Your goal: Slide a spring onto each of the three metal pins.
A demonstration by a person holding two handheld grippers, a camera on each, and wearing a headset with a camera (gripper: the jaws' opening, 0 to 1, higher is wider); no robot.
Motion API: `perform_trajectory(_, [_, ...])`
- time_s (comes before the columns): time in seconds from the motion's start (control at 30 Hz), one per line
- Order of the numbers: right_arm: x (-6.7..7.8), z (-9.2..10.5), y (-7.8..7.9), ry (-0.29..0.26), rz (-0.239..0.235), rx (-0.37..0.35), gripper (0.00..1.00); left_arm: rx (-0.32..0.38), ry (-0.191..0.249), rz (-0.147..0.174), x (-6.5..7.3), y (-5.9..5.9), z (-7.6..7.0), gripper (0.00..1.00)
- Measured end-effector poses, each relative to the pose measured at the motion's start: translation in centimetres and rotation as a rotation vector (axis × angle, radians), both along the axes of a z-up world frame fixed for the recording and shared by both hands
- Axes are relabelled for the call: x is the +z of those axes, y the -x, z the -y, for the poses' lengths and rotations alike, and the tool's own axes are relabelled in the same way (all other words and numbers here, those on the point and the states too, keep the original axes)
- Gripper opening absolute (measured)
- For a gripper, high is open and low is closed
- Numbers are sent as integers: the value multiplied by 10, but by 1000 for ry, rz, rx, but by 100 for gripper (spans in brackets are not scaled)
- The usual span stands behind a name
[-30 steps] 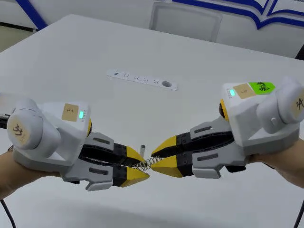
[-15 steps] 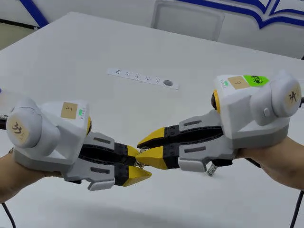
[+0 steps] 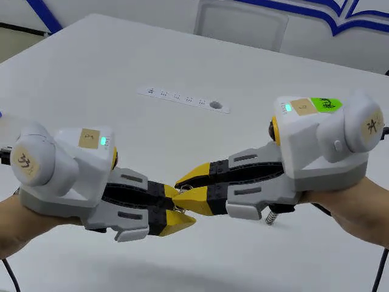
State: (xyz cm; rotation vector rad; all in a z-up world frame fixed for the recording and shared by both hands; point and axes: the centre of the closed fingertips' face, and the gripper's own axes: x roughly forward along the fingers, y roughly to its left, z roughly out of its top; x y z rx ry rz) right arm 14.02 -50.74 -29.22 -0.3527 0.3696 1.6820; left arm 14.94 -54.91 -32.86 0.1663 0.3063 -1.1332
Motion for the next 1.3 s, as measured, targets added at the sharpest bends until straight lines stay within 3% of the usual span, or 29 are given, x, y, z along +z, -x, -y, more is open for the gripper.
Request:
perform_trajectory(0.27, [0,-6,-5,-3,0,-16,11,48,16,0,0,-2,-9,13])
perform_trajectory(0.53, [6,-8,-24,2,20,-36,11,131,-3,-18,-6,-7,-32,30])
perform_trajectory(0.67, [5,-10,-37,5,38,-64,11,180,77,-24,5,-12,-39,41])
perform_trajectory(0.77, [4,-11,-49,-3,43,-92,11,220,72,-14,5,-17,-49,52])
perform_trajectory(0.9, [-8,-10,-67,22,51,-137,11,271,66,-3,3,-25,-59,62])
perform_trajectory(0.97, [-12,-10,-78,20,33,-176,11,288,62,-2,2,-27,-63,70])
perform_trajectory(1.03, [-15,-10,-88,16,30,-205,11,299,59,-1,1,-30,-69,72])
perform_trajectory(1.17, [-28,-9,-106,35,32,-265,11,319,66,-12,-1,-33,-76,76])
perform_trajectory(1.23, [-35,-9,-114,40,41,-289,11,323,95,-44,-2,-32,-78,81])
perform_trajectory(1.3, [-42,-10,-119,40,35,-309,11,326,99,-50,-4,-32,-81,83])
